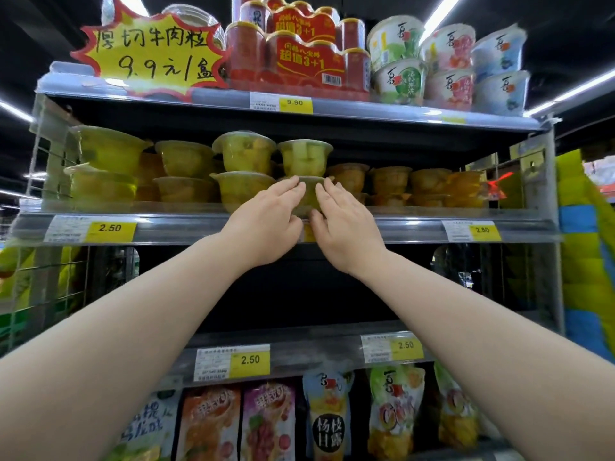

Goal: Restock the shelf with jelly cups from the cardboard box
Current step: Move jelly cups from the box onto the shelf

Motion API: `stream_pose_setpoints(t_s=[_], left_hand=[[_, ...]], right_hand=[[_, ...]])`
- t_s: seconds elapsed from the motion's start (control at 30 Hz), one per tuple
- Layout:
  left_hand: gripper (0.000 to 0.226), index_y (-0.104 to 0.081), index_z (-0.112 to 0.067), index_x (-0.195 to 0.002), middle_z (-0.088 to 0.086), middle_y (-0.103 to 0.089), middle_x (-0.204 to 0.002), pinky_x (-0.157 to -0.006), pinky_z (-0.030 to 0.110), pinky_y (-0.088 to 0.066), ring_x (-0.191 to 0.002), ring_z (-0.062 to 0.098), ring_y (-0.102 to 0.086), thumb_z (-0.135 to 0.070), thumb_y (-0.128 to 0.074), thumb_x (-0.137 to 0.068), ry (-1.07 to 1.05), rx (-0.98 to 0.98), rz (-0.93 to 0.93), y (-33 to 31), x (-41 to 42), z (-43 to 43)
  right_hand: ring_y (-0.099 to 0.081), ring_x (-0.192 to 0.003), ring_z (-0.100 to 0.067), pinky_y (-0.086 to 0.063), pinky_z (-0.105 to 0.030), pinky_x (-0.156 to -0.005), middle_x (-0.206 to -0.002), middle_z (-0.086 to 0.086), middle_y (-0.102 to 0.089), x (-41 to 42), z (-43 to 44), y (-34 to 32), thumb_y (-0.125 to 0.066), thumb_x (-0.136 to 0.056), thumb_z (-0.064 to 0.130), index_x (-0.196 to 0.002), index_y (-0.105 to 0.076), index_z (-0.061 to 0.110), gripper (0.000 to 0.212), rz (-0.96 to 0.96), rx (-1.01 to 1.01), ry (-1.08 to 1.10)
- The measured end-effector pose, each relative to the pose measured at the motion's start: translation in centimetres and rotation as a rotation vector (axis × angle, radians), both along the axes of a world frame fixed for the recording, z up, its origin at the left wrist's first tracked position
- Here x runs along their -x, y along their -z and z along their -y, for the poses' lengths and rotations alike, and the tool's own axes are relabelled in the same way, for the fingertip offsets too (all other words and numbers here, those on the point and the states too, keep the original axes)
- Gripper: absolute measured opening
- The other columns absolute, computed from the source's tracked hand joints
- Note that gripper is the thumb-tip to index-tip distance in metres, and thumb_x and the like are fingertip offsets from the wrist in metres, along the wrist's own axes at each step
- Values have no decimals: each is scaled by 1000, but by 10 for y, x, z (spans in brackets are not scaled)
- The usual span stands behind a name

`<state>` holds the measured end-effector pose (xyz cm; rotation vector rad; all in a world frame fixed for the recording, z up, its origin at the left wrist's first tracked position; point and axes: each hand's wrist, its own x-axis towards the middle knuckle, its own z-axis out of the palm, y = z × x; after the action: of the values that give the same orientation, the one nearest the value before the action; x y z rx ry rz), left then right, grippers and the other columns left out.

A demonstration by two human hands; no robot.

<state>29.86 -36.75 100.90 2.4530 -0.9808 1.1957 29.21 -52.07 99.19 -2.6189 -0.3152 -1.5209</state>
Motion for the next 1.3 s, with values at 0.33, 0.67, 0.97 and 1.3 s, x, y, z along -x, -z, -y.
stream_pose_setpoints(t_s=[0.33, 0.67, 0.97, 1.3], left_hand=[[76, -9, -17, -154, 3, -6, -162, -119, 46, -17, -148, 25, -3, -44, -48, -94, -372, -302, -247, 57, 58, -60], [84, -6, -21, -154, 2, -2, -161, -116, 57, -13, -148, 25, -1, -55, -50, -90, -520, -424, -599, 183, 163, -131], [80, -9, -21, -154, 2, -2, -161, -118, 53, -10, -148, 24, -3, -52, -49, -92, -514, -381, -835, 303, 204, -219], [71, -16, -20, -152, 5, -6, -161, -118, 49, -11, -147, 23, -9, -41, -50, -92, -446, -405, -1032, 473, 183, -325]], right_hand=[[-16, -146, -24, -24, -40, -113, -159, -3, -20, 84, -17, 35, -44, -96, 41, -152, -22, 20, 64, -423, 144, 147], [-30, -141, -21, -39, -41, -105, -154, 2, -33, 174, -78, 151, -54, -91, 44, -150, -28, 28, 66, -715, 163, 11], [-31, -141, -18, -37, -38, -108, -155, 6, -31, 194, -148, 280, -58, -90, 49, -151, -27, 29, 71, -960, 132, -80], [-23, -144, -20, -23, -39, -114, -157, 1, -26, 193, -241, 469, -55, -90, 46, -150, -25, 31, 69, -1110, 104, -59]])
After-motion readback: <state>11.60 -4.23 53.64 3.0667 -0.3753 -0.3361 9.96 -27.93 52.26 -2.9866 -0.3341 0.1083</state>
